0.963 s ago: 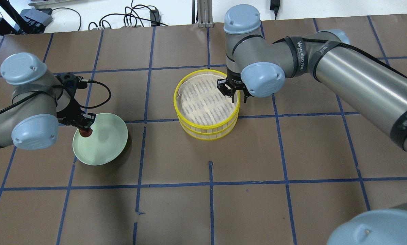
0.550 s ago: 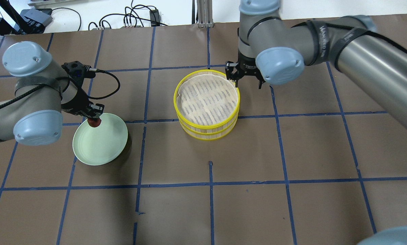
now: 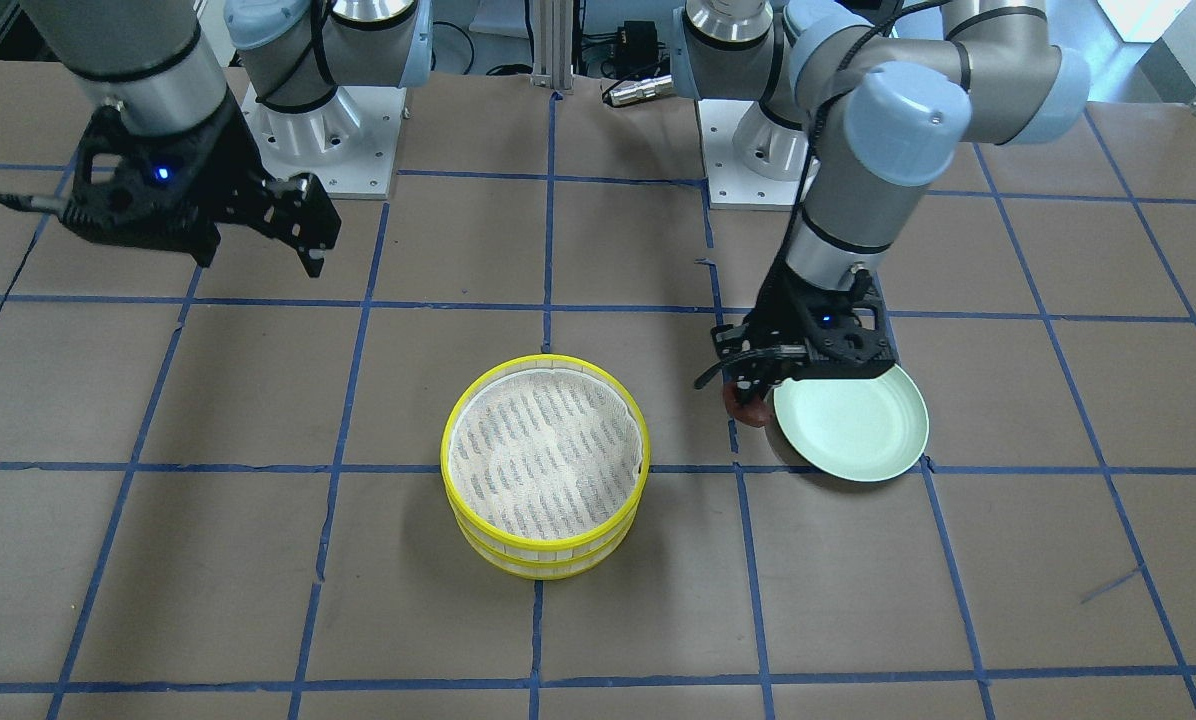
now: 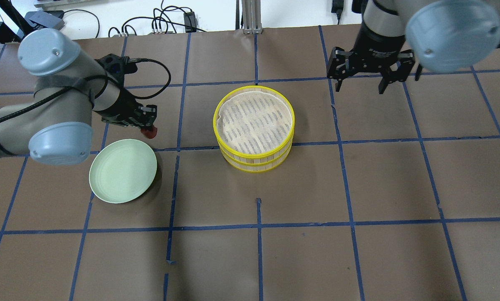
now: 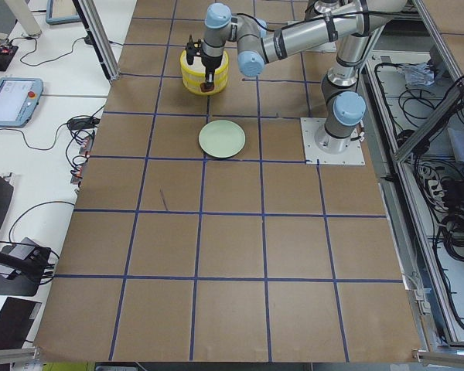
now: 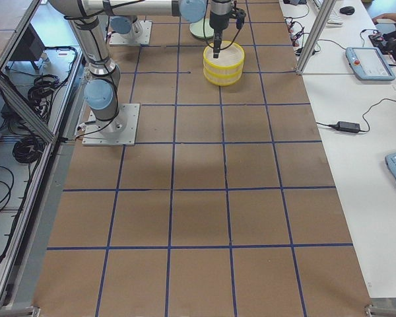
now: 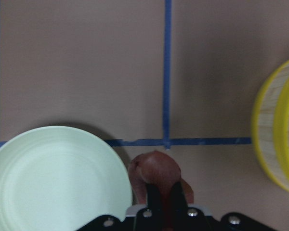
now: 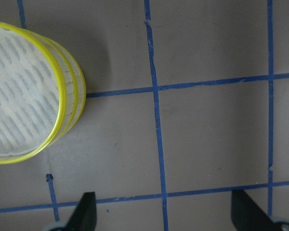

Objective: Place buns in different layers of steamer
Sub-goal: 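Carry the red bun into the top tier and open left gripper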

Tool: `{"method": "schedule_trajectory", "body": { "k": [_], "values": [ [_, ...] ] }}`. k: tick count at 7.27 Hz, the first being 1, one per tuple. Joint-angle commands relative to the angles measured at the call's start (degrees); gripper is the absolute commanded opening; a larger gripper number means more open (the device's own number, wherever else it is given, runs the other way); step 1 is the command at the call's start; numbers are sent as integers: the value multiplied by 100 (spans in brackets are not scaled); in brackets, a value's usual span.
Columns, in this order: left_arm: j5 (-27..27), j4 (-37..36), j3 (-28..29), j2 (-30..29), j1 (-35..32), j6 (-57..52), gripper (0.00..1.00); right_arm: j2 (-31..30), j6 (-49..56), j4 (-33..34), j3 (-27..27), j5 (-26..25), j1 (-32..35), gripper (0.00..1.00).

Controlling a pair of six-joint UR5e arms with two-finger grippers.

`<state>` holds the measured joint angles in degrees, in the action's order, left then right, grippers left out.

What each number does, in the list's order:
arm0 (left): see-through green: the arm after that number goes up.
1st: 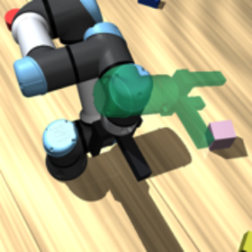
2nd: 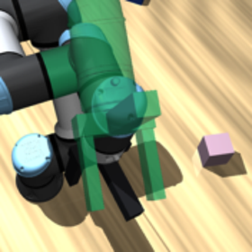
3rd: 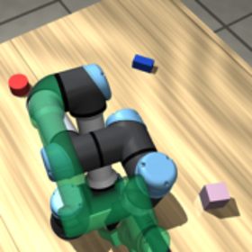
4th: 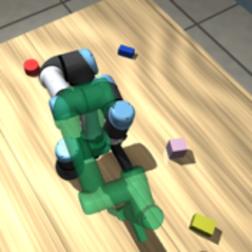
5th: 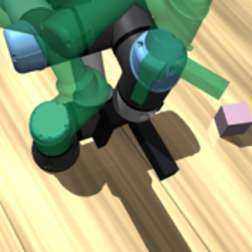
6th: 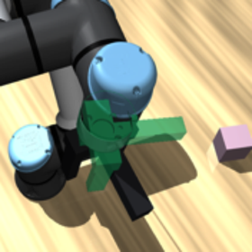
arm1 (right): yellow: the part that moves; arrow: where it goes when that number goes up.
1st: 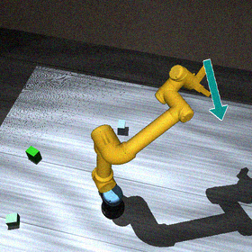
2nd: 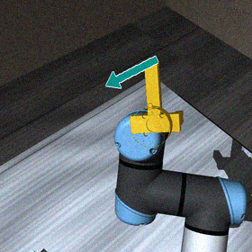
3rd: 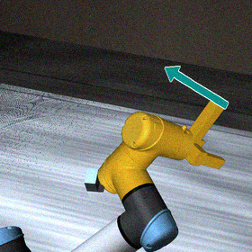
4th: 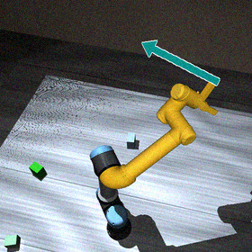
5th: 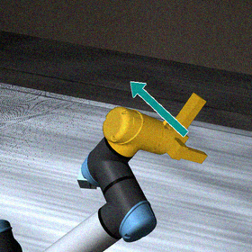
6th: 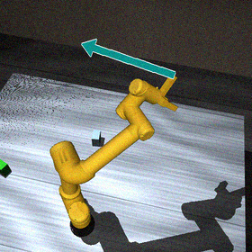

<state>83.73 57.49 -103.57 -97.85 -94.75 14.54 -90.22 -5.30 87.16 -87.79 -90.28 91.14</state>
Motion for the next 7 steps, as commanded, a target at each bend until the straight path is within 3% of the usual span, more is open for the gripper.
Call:
{"method": "schedule_trajectory", "body": {
  "k": [1,2,3,4,7],
  "values": [
    [-250,-36,1036,-793,-1112,2221,4,-155,205,-261,95,-60,18,100],
    [-296,-245,1101,-1005,-1359,2698,18,-154,318,-270,26,-60,18,100],
    [-279,-386,1084,-1121,-1423,2677,82,-146,467,-270,8,-43,9,100],
    [-244,-379,1076,-1157,-1423,2625,92,-154,686,-253,42,-8,-78,100],
    [167,-432,979,-1113,-1415,1584,86,-154,697,-218,25,10,-44,100]
  ]
}}
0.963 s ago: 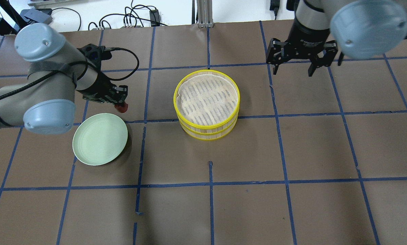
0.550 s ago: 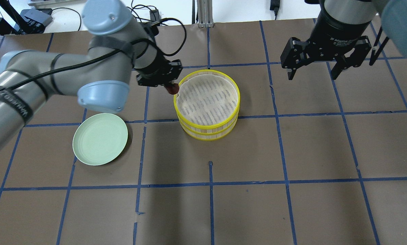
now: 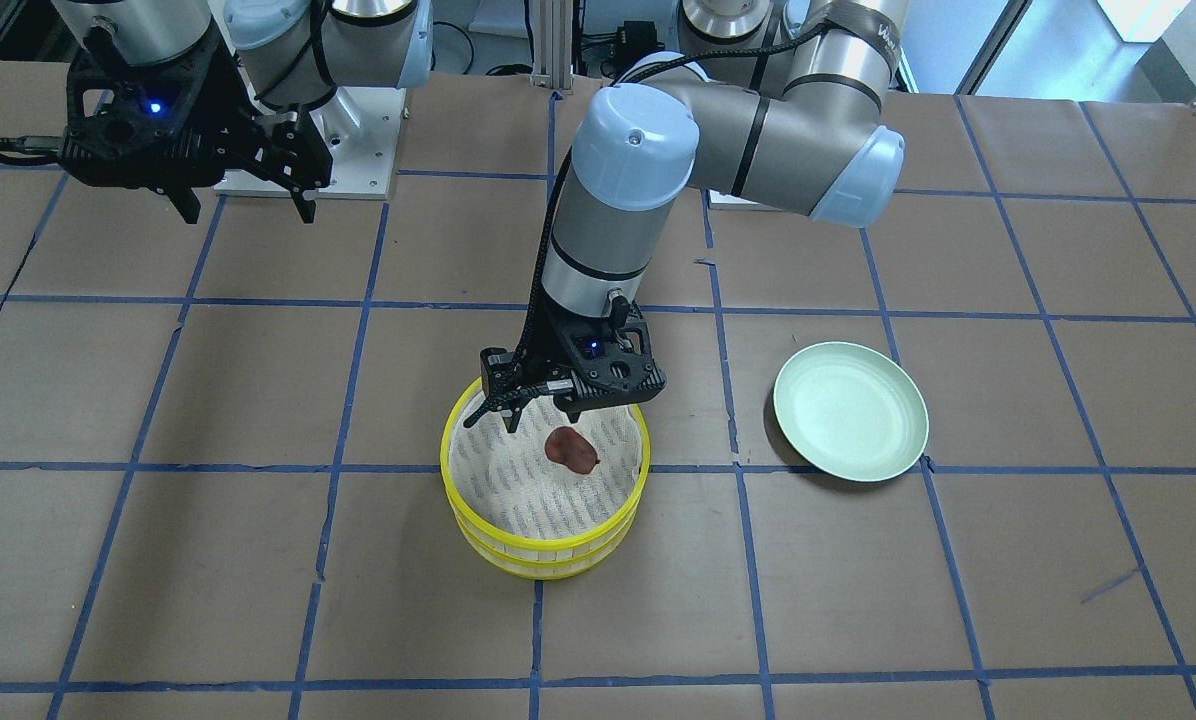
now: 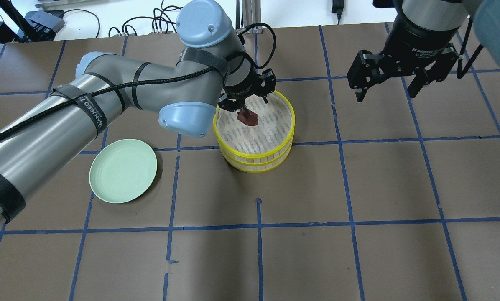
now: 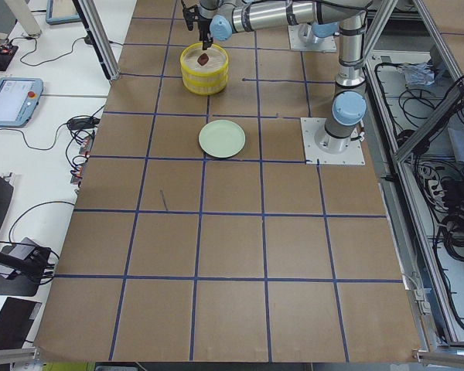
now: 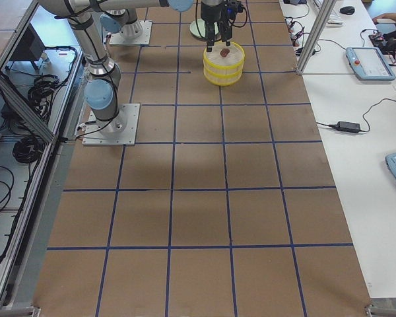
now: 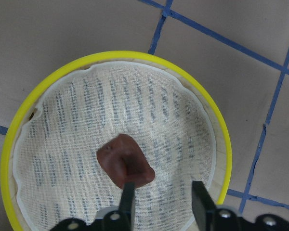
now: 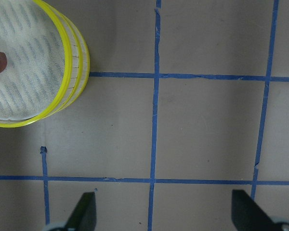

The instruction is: Place buns in different layers of steamer

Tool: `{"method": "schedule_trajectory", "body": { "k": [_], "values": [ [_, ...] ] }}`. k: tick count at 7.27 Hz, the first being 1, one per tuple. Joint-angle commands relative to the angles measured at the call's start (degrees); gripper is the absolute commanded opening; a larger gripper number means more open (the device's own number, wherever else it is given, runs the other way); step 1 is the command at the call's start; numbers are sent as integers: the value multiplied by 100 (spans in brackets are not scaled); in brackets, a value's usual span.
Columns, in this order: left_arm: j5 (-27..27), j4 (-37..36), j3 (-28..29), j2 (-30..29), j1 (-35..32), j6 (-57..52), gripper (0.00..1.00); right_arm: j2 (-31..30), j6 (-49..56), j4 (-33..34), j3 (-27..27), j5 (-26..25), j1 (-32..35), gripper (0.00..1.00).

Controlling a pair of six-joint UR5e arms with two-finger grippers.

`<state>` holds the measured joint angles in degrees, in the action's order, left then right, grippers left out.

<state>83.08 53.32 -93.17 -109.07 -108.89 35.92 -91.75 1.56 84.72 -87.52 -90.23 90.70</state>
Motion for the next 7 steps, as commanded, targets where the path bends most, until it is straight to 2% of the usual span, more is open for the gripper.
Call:
{"method": "schedule_trajectory", "body": {
  "k": [1,2,3,4,5,6,7],
  "values": [
    [383,38,-122,139,148,-969,86,-9,11,36,7,5,0,100],
    [463,387,-140,323,628,-1486,92,-9,11,36,-1,5,0,100],
    [455,1077,-140,768,1120,-2353,92,-9,11,36,-1,5,0,100],
    [515,1981,-114,1225,1647,-3397,100,-9,-68,36,-1,-3,9,100],
    [525,3129,-62,1813,2305,-3860,100,-9,-77,45,7,14,26,100],
    [542,3933,-122,2271,2703,-4282,100,0,-77,45,-1,-3,27,100],
    [551,4254,-123,2493,2820,-4443,100,0,-77,45,-1,-4,27,100]
  ]
}}
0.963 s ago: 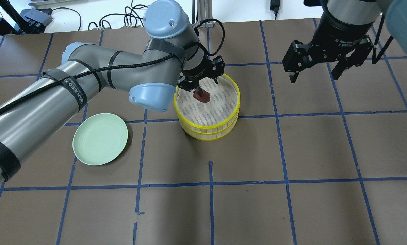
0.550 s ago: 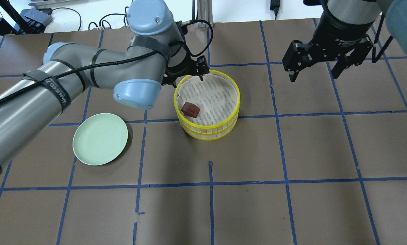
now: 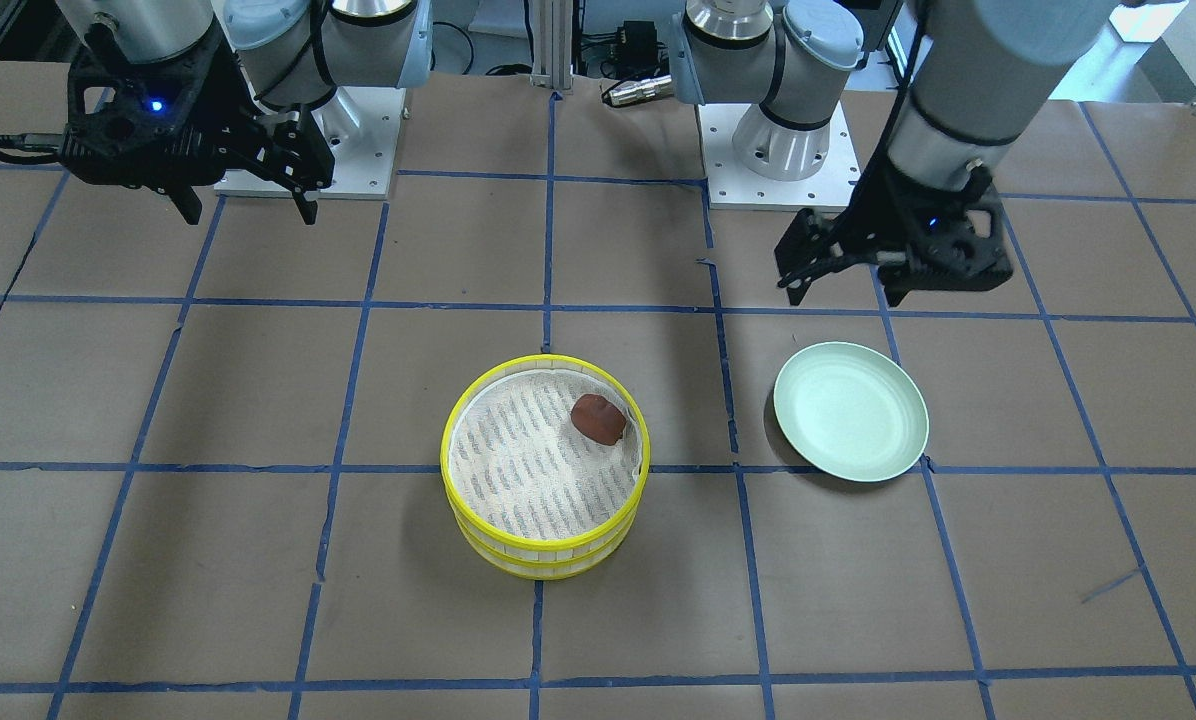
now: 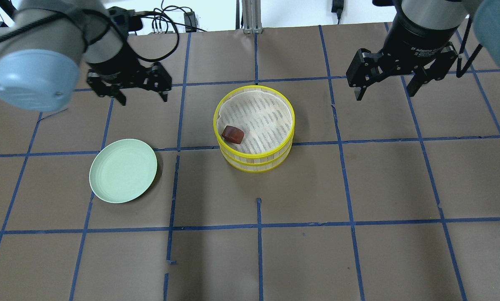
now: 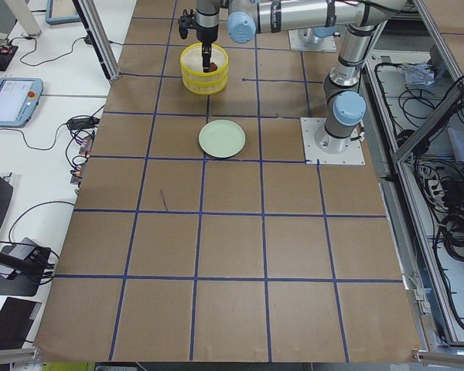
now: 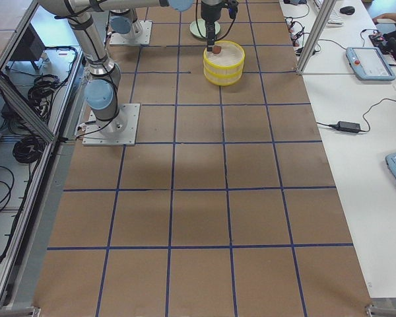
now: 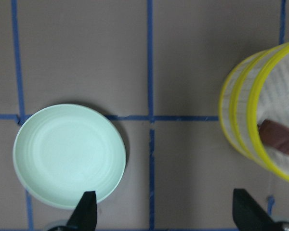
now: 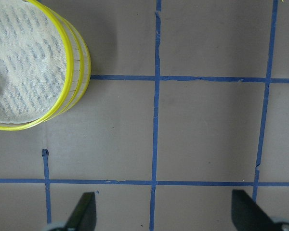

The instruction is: Place buns in different layers of steamer

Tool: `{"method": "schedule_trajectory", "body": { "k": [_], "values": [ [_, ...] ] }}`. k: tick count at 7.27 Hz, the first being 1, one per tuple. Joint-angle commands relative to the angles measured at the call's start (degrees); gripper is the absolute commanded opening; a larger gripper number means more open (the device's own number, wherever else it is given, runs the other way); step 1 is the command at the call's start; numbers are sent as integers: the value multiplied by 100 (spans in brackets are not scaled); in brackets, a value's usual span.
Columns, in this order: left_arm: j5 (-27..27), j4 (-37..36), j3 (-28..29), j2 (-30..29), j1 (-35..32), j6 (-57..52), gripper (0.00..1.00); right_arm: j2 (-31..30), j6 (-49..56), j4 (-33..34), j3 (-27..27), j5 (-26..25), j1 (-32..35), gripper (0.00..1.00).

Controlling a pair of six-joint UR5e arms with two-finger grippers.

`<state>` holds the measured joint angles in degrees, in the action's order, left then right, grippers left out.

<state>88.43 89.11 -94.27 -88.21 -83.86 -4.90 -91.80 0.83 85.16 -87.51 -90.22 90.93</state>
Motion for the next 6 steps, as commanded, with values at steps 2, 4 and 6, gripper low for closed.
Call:
{"method": "schedule_trajectory", "body": {
  "k": [2,4,6],
  "values": [
    [-10,696,-30,567,283,-362,100,4,22,10,-3,-13,4,100],
    [-10,696,-48,542,283,-371,100,13,57,27,-11,-13,4,100],
    [-63,670,-100,507,257,-267,100,13,66,53,-29,-40,4,100]
  ]
}}
